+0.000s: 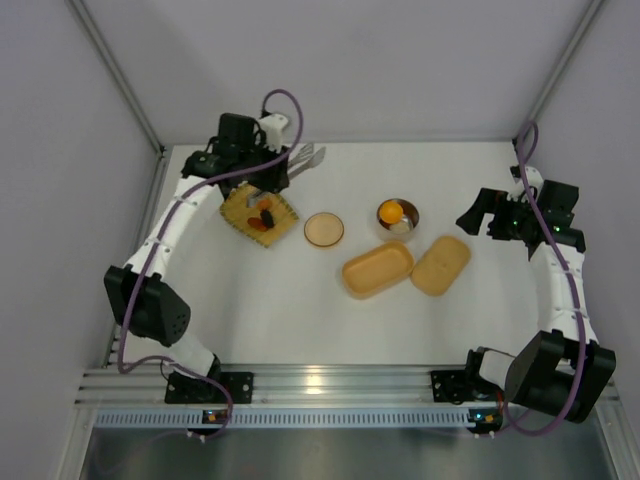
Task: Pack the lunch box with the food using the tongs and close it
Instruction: Place the fake food in the packing box, then pick up the fake food from the plate.
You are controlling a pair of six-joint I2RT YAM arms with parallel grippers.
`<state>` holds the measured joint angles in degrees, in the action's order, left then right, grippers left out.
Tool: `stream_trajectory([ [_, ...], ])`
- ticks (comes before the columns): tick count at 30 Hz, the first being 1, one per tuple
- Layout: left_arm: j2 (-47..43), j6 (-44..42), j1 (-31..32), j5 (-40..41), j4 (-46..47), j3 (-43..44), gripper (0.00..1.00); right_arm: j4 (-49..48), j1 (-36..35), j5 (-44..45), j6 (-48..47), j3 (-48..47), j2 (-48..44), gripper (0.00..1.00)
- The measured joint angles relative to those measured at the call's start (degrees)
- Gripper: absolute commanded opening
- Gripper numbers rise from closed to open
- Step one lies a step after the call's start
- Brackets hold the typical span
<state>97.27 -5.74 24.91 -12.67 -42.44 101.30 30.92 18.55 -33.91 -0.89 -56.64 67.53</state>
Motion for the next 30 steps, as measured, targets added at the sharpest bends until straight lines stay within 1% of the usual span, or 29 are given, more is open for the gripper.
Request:
stream_trajectory([
  [2, -3.8, 0.3, -6.9, -1.1, -0.1, -5.3, 0.49, 0.0, 0.0, -0.1, 0.0, 0.0, 0.0, 0.99],
  [4, -6.3, 0.3, -12.8, -2.1, -0.1, -10.1, 0.57, 0.0, 0.0, -0.1, 0.0, 0.0, 0.2, 0.99],
  [6, -7.8, 0.3, -18.1, -3.1, -0.7, -14.6, 0.59, 0.0, 0.0, -0.2, 0.0, 0.0, 0.4, 0.99],
  [9, -8.7, 0.2, -23.2, -3.4, -1.3, -19.8, 0.59, 0.0, 0.0, -0.2, 0.0, 0.0, 0.9, 0.99],
  [12, -9.3, -0.5, -24.8, -4.0, -1.5, -23.9, 0.6, 0.0, 0.0, -0.2, -0.1, 0.0, 1.4, 0.99],
  [16, -9.4, -1.5, -25.7, -5.9, -1.5, -26.5, 0.6, 0.0, 0.0, -0.2, -0.1, 0.0, 1.6, 0.99],
  [21, -9.4, -1.4, -26.7, -6.2, -1.2, -27.1, 0.63, 0.0, 0.0, -0.1, -0.1, 0.0, 1.6, 0.99],
  [30, -9.2, 3.6, -26.8, -6.0, 1.5, -27.1, 0.63, 0.0, 0.0, -0.1, -0.1, 0.0, 1.6, 0.99],
])
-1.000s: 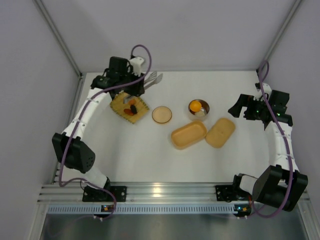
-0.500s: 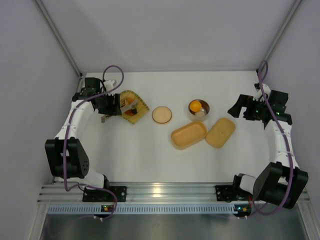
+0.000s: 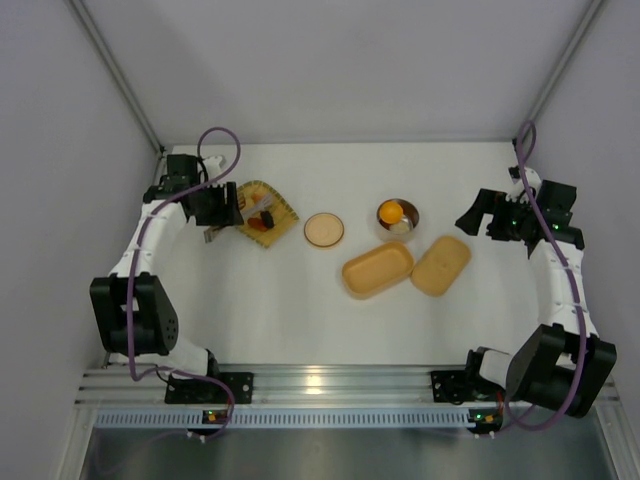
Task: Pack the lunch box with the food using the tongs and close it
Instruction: Pick up the fake food from the plate.
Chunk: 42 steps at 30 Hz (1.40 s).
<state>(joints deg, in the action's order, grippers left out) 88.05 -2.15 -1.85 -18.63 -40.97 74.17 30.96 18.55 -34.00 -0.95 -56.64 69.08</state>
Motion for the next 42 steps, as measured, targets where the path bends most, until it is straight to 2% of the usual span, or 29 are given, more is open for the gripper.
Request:
stream_trajectory([
  [12, 3.7, 8.3, 0.0, 1.6, 4.3, 0.0, 0.61, 0.0, 0.0, 0.0, 0.0, 0.0, 0.0, 0.99],
  [24, 6.3, 11.5, 0.9, 1.4, 5.0, 0.0, 0.57, 0.0, 0.0, 0.0, 0.0, 0.0, 0.0, 1.0],
  [34, 8.2, 12.6, 1.1, 0.2, 5.1, 0.0, 0.45, 0.0, 0.0, 0.0, 0.0, 0.0, 0.0, 0.99],
  [41, 8.3, 12.8, 1.1, 0.1, 5.2, 0.0, 0.26, 0.0, 0.0, 0.0, 0.0, 0.0, 0.0, 0.99],
  [42, 8.2, 12.8, 1.1, 0.1, 5.2, 0.0, 0.26, 0.0, 0.0, 0.0, 0.0, 0.0, 0.0, 0.99],
])
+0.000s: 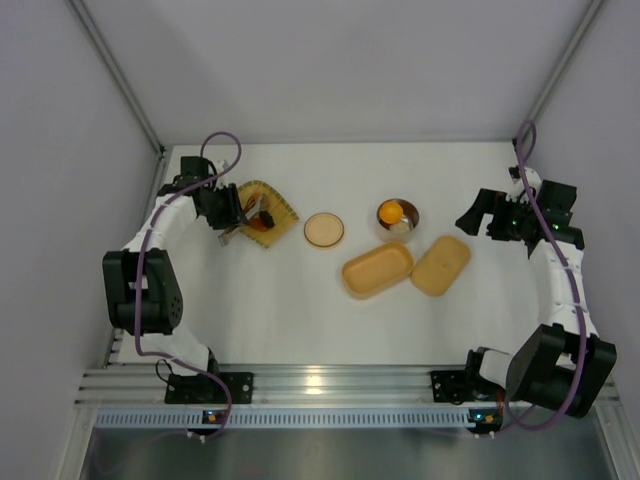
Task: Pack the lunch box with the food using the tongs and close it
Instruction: Pick up the fake food from the plate, then place the fake food in the packing box.
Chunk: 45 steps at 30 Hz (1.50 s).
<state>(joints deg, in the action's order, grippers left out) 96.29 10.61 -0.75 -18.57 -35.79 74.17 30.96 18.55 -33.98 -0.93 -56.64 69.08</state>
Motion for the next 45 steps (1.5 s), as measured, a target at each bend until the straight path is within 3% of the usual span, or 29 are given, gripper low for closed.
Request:
stream_trajectory([
  [4, -0.3, -0.3, 0.0, 0.3, -0.1, 0.0, 0.17, 0.0, 0.0, 0.0, 0.0, 0.0, 0.0, 0.99],
  [16, -9.7, -4.3, 0.0, 3.1, -1.1, 0.0, 0.04, 0.0, 0.0, 0.0, 0.0, 0.0, 0.0, 0.99],
  [24, -11.9, -12.0, 1.0, -2.3, -4.1, 0.4, 0.01, 0.0, 0.0, -0.1, 0.0, 0.0, 0.0, 0.99],
  [33, -17.0, -24.5, 12.4, -10.6, -11.4, 0.2, 0.0, 0.0, 0.0, -0.4, 0.1, 0.0, 0.0, 1.0],
  [45, -17.7, -30.4, 34.4, -11.6, -16.6, -0.7, 0.0, 0.0, 0.0, -0.4, 0.1, 0.0, 0.0, 0.99],
])
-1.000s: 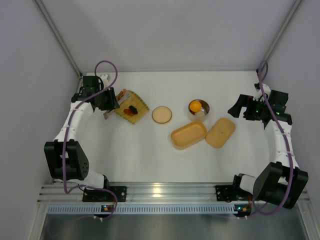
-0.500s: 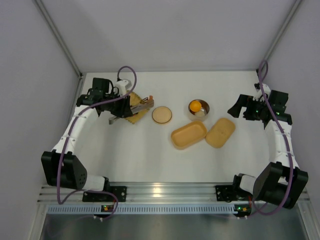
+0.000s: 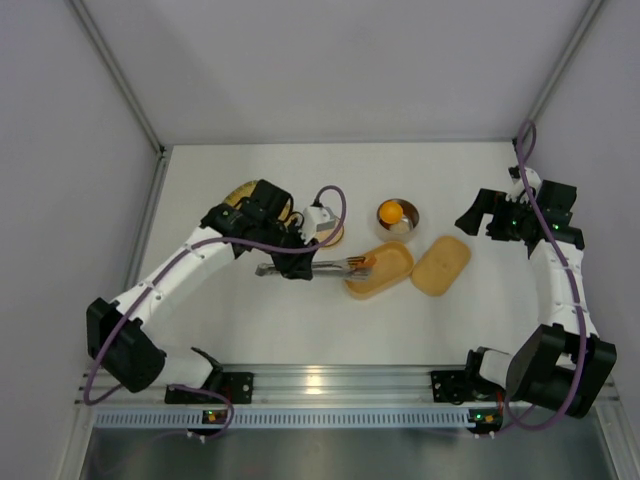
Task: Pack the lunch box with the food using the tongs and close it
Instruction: Place the fake food in the packing box.
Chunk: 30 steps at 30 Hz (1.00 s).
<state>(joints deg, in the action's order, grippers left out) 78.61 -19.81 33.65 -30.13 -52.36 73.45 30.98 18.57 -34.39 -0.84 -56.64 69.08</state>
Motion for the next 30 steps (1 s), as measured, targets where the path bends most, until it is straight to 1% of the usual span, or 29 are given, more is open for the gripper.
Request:
stream_trajectory([
  [4, 3.0, -0.3, 2.6, 1.1, -0.3, 0.0, 0.01, 0.0, 0.0, 0.0, 0.0, 0.0, 0.0, 0.99],
  [9, 7.0, -0.5, 4.0, 3.0, -0.4, 0.1, 0.03, 0.0, 0.0, 0.0, 0.0, 0.0, 0.0, 0.99],
  [15, 10.6, -0.9, 4.3, 4.5, -0.3, 2.0, 0.08, 0.0, 0.0, 0.0, 0.0, 0.0, 0.0, 0.99],
  [23, 12.3, -0.9, 4.3, 6.1, -0.1, 3.1, 0.11, 0.0, 0.0, 0.0, 0.0, 0.0, 0.0, 0.99],
  [27, 13.4, -0.9, 4.3, 6.2, 0.1, 3.7, 0.21, 0.0, 0.0, 0.0, 0.0, 0.0, 0.0, 0.99],
  [28, 13.6, -0.9, 4.3, 6.2, 0.1, 3.8, 0.25, 0.0, 0.0, 0.0, 0.0, 0.0, 0.0, 0.99],
  [30, 13.9, -0.9, 4.3, 6.2, 0.1, 3.8, 0.31, 0.0, 0.0, 0.0, -0.1, 0.0, 0.0, 1.0],
])
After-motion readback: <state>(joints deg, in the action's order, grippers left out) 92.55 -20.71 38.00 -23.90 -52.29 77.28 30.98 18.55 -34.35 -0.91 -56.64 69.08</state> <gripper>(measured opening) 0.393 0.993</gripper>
